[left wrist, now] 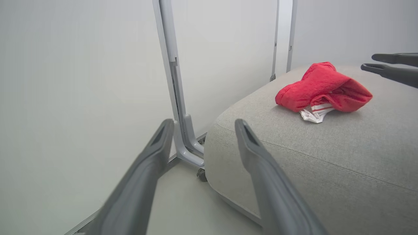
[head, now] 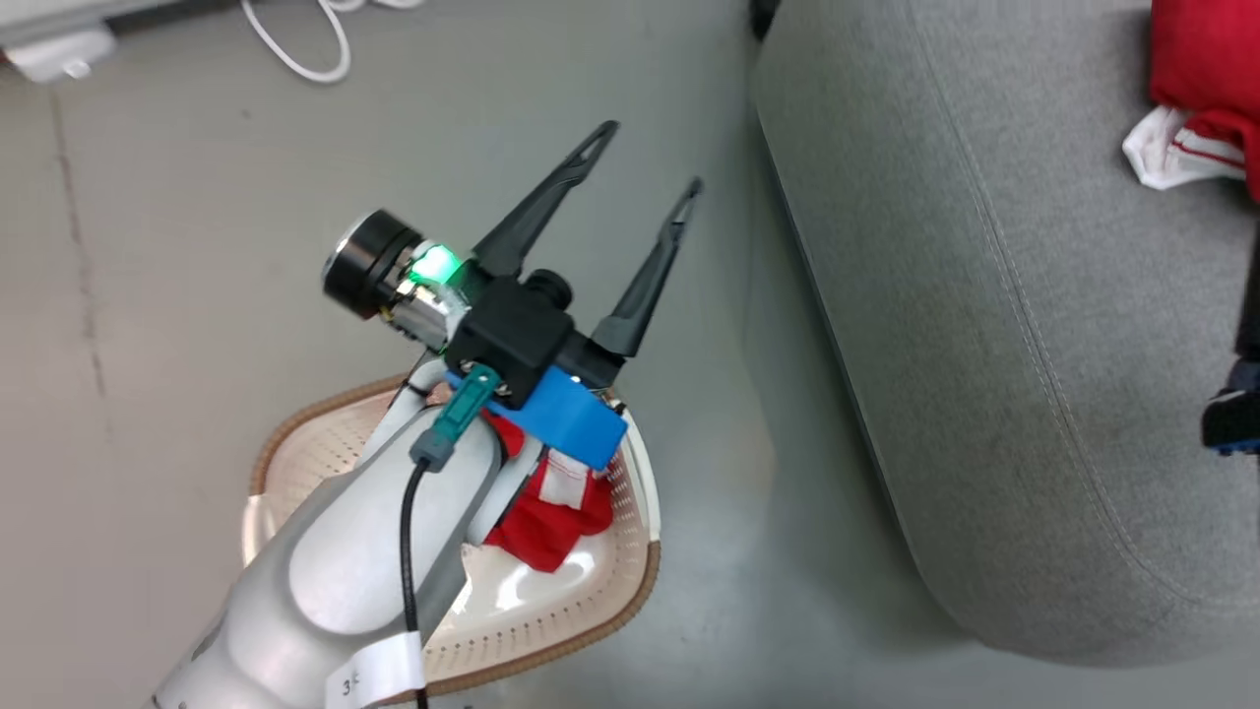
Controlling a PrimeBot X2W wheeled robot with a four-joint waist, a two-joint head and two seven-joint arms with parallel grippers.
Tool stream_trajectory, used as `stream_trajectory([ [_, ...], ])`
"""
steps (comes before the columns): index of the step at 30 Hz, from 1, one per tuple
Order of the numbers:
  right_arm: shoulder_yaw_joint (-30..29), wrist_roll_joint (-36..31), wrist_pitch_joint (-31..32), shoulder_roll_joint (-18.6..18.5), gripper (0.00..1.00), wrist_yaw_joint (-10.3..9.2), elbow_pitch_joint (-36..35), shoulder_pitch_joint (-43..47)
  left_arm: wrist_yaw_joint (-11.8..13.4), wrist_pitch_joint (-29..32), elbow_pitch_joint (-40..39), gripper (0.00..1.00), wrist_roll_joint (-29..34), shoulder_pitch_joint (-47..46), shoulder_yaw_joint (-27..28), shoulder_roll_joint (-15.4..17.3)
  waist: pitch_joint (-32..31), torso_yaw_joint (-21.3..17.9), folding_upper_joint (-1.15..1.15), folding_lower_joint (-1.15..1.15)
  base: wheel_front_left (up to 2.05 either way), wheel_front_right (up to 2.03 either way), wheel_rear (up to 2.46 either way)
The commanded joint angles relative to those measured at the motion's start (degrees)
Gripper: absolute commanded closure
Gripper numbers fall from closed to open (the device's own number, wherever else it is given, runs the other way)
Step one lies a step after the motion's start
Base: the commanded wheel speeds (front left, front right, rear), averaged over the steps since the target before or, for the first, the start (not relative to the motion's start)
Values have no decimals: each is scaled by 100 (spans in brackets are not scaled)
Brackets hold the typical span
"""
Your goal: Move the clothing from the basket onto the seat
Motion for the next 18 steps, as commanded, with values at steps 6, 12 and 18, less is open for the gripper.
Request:
stream_trajectory([
  [6,611,23,-22,147,0,1,-289,246,37,-28,-66,0,3,606,692,-91,-816,610,0,0,0,0,0],
  [12,1258,104,-22,259,0,1,-413,370,12,-28,-104,0,62,1186,1462,-241,-1253,975,0,0,0,0,0],
  [18,1691,207,-22,374,0,1,-432,623,-41,-28,-151,0,185,1790,2206,-389,-1653,1314,0,0,0,0,0],
])
